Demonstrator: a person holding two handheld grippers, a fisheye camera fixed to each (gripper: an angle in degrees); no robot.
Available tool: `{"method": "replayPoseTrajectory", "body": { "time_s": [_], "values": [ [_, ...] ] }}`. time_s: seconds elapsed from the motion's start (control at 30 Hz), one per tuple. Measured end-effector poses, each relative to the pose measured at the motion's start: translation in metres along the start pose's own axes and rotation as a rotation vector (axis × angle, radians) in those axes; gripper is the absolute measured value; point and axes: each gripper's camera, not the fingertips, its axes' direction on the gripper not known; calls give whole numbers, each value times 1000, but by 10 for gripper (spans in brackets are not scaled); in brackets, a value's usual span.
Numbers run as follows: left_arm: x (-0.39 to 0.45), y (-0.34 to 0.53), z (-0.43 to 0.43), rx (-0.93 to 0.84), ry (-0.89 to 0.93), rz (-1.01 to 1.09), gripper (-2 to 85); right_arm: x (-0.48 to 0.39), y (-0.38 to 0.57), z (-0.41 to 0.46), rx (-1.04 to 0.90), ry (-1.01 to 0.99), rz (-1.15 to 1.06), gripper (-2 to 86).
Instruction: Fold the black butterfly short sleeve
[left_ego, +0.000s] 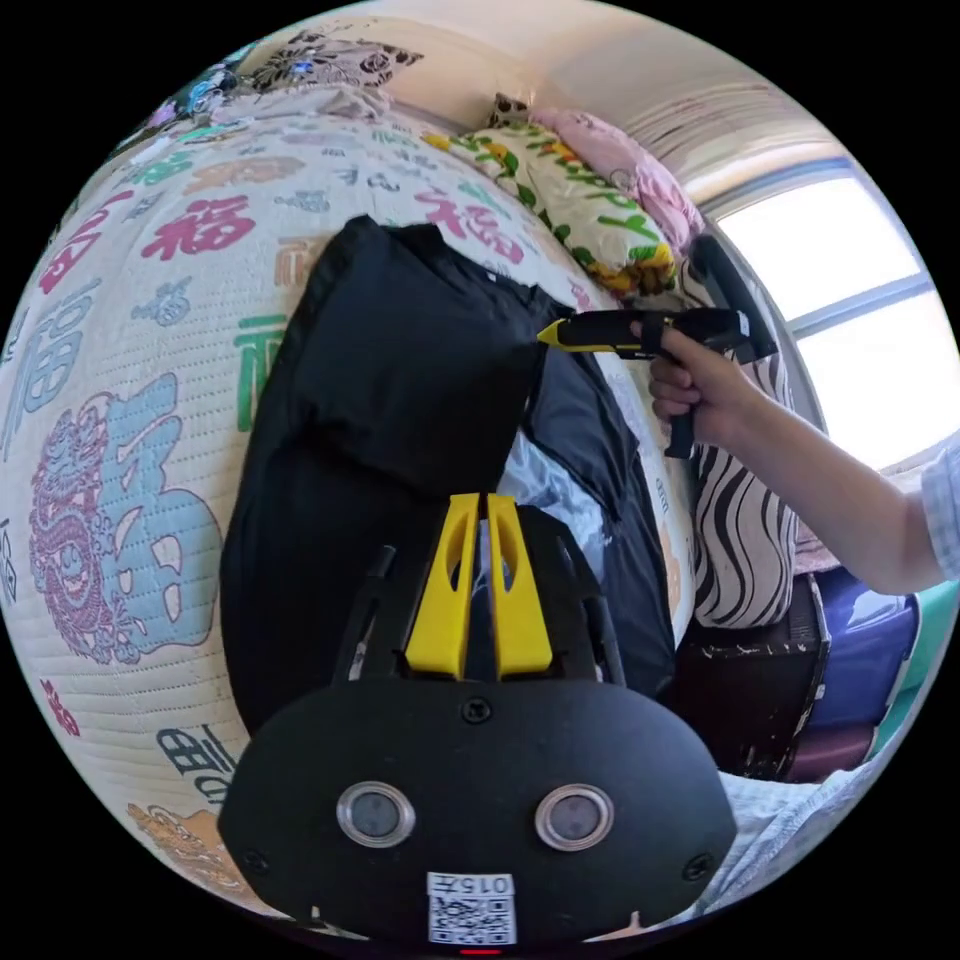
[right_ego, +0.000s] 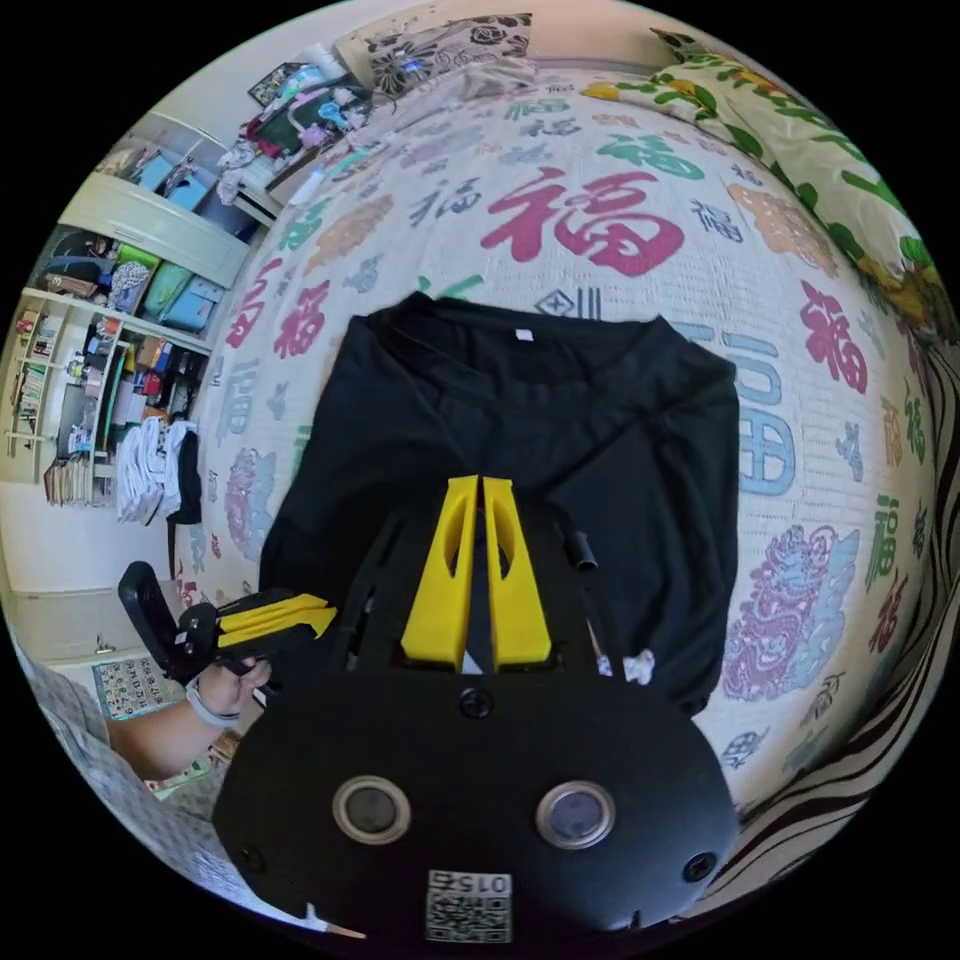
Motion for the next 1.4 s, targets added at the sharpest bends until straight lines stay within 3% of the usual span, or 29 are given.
{"method": "replayPoseTrajectory", "body": {
  "time_s": [0.13, 0.27, 0.43, 0.6, 0.67, 0.73, 0.87, 1.03, 1.17, 1.23, 1.4],
  "values": [
    [19, -7, -2, 14, 0, 70, 47, 15, 19, -30, 35, 147, 43, 36],
    [24, -28, -2, 51, -59, 90, 46, -2, 25, -48, 79, 60, -105, 13],
    [15, -46, 53, -84, -123, 101, 26, -15, 32, -13, -114, 76, -184, -6],
    [20, -53, 55, -144, -104, 141, 51, 10, 58, -49, -97, 28, -144, 2],
    [23, -66, 42, -88, -121, 186, 64, 27, 65, -81, -7, 9, -151, 21],
    [21, -101, 24, 5, -156, 231, 80, 55, 62, -119, 102, 60, -140, 51],
    [13, -167, 19, 75, -202, 262, 99, 96, 35, -142, 104, 140, -101, 81],
    [14, -238, 74, -92, -190, 306, 104, 124, 2, -130, -57, 135, -81, 105],
    [22, -248, 111, -248, -333, 382, 47, 126, 9, -130, -123, 182, -126, 58],
    [21, -250, 106, -215, -306, 338, 22, 126, 18, -139, -150, 167, -175, 4],
    [37, -221, 67, -71, -251, 324, 8, 122, 60, -184, -55, 146, -221, -8]
  ]
}}
